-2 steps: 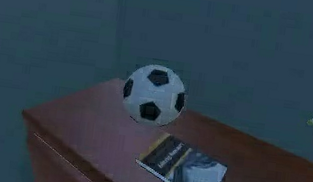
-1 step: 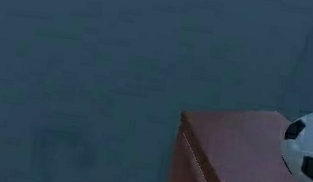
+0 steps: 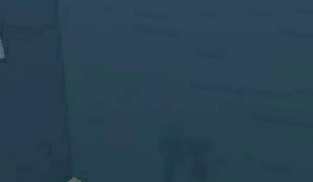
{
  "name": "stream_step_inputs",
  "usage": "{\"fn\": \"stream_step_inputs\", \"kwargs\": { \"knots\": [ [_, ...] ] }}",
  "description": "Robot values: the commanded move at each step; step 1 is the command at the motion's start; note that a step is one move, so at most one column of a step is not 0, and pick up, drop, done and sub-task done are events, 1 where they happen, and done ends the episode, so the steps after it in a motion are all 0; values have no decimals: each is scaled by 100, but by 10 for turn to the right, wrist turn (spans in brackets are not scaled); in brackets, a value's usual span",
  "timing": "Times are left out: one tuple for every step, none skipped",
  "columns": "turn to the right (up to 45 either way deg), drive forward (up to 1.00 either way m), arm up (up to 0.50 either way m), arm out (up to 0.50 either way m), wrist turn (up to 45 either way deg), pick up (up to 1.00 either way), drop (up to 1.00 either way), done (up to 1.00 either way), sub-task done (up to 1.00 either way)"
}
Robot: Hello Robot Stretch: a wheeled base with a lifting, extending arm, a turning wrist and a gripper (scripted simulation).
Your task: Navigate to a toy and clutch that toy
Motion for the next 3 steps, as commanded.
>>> {"fn": "stream_step_inputs", "kwargs": {
  "knots": [
    [0, 0, 50, 0, 0, 0, 0, 0, 0],
    [0, 0, 38, 0, 0, 0, 0, 0, 0],
    [0, 0, 0, 32, 0, 0, 0, 0, 0]
  ]
}}
